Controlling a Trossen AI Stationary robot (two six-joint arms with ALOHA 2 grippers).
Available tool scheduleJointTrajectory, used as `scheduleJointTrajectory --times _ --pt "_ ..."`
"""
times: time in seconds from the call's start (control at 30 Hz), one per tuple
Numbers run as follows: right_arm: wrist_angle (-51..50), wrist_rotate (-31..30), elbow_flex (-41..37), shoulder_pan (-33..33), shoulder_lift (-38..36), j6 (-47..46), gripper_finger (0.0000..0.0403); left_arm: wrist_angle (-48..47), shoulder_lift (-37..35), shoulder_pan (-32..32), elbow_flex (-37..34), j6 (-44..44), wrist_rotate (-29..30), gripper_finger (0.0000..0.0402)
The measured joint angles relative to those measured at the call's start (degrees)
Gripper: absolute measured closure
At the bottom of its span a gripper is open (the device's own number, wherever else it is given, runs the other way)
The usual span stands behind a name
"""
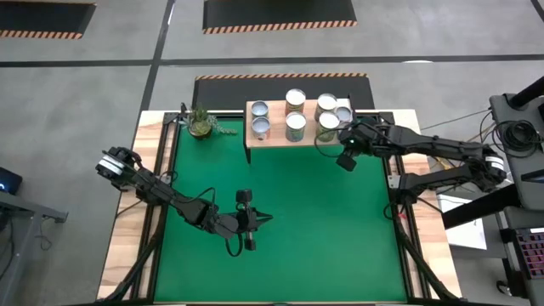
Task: Pick and place cans onto a shelf
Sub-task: Put the blue tuna can on the shelf
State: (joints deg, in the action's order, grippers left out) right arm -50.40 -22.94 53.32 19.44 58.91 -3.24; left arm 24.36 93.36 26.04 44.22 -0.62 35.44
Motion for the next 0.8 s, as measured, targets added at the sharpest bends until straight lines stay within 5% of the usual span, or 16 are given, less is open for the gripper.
scheduleJointTrajectory --times 0.4,0.8 --pt "0.0 0.5 0.3 0.0 -0.4 2.3 0.0390 0.0 0.0 0.0 0.0 0.0 0.0 0.0402" --pt "-5.6 5.6 10.8 1.1 -3.1 0.3 0.0391 0.0 0.0 0.0 0.0 0.0 0.0 0.0402"
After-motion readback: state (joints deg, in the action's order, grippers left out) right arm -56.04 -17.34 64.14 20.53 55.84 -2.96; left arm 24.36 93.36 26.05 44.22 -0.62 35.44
